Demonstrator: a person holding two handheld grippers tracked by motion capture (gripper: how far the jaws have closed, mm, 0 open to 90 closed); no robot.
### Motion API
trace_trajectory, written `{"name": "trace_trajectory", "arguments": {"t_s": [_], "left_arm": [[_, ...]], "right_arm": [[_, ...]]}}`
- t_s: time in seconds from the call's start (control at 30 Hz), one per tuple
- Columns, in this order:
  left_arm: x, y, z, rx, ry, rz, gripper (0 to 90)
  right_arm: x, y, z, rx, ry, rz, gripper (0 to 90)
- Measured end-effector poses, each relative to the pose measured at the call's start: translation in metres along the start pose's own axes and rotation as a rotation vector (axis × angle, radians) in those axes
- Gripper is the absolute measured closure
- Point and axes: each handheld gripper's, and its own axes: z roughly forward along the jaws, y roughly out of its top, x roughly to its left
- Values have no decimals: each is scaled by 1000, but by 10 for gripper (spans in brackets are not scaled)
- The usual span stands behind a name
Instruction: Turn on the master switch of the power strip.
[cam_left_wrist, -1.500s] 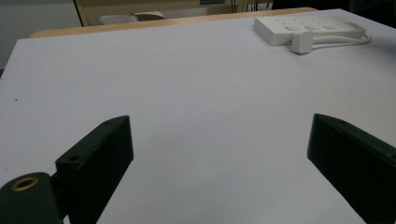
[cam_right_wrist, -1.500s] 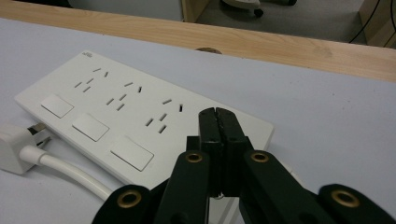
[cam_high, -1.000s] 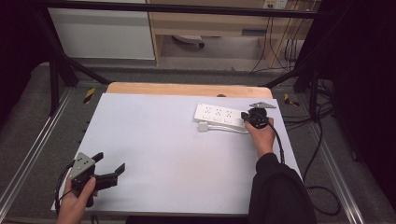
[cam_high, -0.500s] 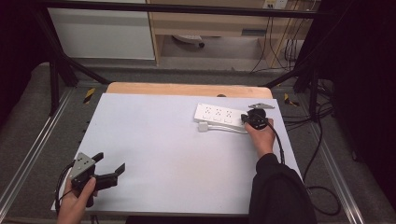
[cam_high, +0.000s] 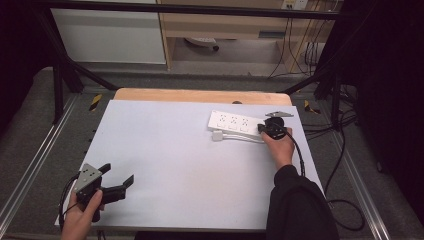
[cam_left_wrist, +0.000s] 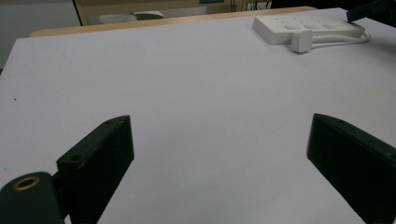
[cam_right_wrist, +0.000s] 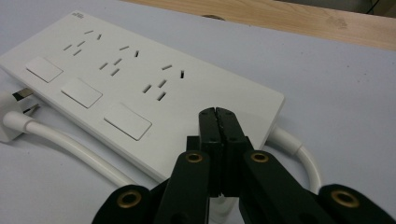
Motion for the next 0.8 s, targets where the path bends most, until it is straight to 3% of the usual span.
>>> {"name": "trace_trajectory", "arguments": {"t_s": [0.8], "left_arm": [[-1, 0, 0, -3, -6, 9, 75]], "right_arm": [[2, 0, 1, 14, -12, 4, 900]]}}
